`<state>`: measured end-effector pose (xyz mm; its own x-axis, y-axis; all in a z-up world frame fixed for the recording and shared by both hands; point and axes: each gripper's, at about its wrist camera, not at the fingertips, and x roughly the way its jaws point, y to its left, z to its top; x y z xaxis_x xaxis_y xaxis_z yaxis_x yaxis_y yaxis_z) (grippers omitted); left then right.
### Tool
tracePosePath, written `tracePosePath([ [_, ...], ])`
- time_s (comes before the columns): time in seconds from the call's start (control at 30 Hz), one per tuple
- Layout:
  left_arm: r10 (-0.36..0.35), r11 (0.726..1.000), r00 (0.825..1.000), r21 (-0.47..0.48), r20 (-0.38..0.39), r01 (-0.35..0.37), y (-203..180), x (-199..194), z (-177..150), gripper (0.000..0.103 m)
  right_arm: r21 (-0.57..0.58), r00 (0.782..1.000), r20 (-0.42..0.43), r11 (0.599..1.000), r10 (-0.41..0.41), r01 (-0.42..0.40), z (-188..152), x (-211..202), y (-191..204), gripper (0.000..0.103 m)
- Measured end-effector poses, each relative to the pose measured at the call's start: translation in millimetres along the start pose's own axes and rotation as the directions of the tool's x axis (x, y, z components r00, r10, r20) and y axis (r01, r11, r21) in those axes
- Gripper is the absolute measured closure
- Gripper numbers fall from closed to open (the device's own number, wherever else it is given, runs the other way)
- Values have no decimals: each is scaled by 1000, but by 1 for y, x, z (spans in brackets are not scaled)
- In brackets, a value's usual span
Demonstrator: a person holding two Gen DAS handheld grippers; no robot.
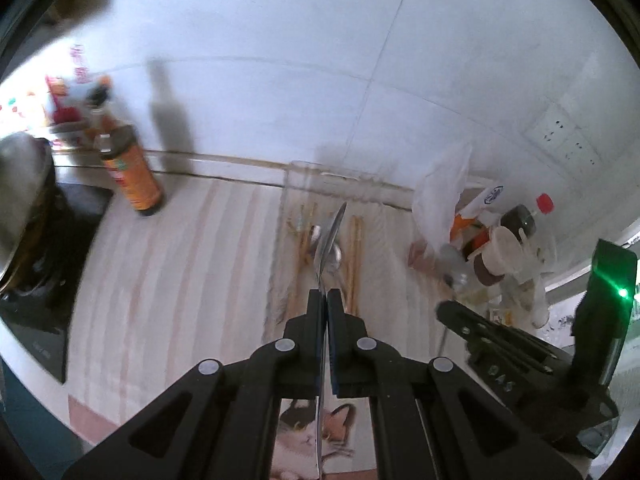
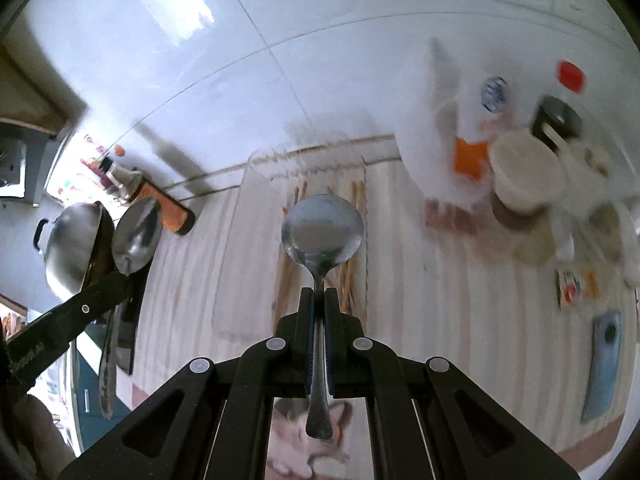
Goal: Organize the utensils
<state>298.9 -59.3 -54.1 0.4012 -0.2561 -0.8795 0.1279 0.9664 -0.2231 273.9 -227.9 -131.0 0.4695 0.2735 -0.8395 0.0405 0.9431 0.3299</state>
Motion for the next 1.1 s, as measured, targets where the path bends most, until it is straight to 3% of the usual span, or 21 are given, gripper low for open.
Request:
tracePosePath([
  [0.17,-34,999,993,-29,-113,31,4,54,28,102,4,998,-66,1000,-20,20,34,44,0,99],
  [0.43,-10,998,973,-56,-231,-3,16,100,31,100,-6,984,-177,1000,-25,24,46,97,-6,97],
  [0.5,6,999,972,-50,-235,-18,16,104,30,98,-13,980,-194,999,-37,36,45,103,-7,91],
  [0.6,89,996,973,-7,-214,-92,15,102,27,97,-20,980,-189,998,-65,63,41,104,-8,62],
  [0.67,151,988,971,23,-184,-150,15,99,23,93,-42,980,-169,995,-100,95,38,97,-9,57],
  [0.73,213,977,966,50,-149,-208,15,94,18,76,-71,979,-140,988,-149,141,31,88,-9,50],
  [0.8,261,965,960,55,-104,-256,18,89,9,32,-92,975,-111,979,-193,183,26,79,-10,41],
  [0.93,311,949,949,62,-40,-309,22,80,-3,21,-120,959,-45,955,-279,272,15,62,-17,18],
  [1.0,331,942,943,67,-21,-329,23,76,-10,1,-127,951,-26,945,-308,302,9,56,-21,10],
  [1.03,336,940,942,65,-16,-334,21,76,-12,0,-130,947,-22,940,-321,316,6,53,-24,4],
  [1.1,344,937,939,65,-8,-343,21,74,-16,0,-136,941,-18,933,-339,333,0,52,-26,1],
])
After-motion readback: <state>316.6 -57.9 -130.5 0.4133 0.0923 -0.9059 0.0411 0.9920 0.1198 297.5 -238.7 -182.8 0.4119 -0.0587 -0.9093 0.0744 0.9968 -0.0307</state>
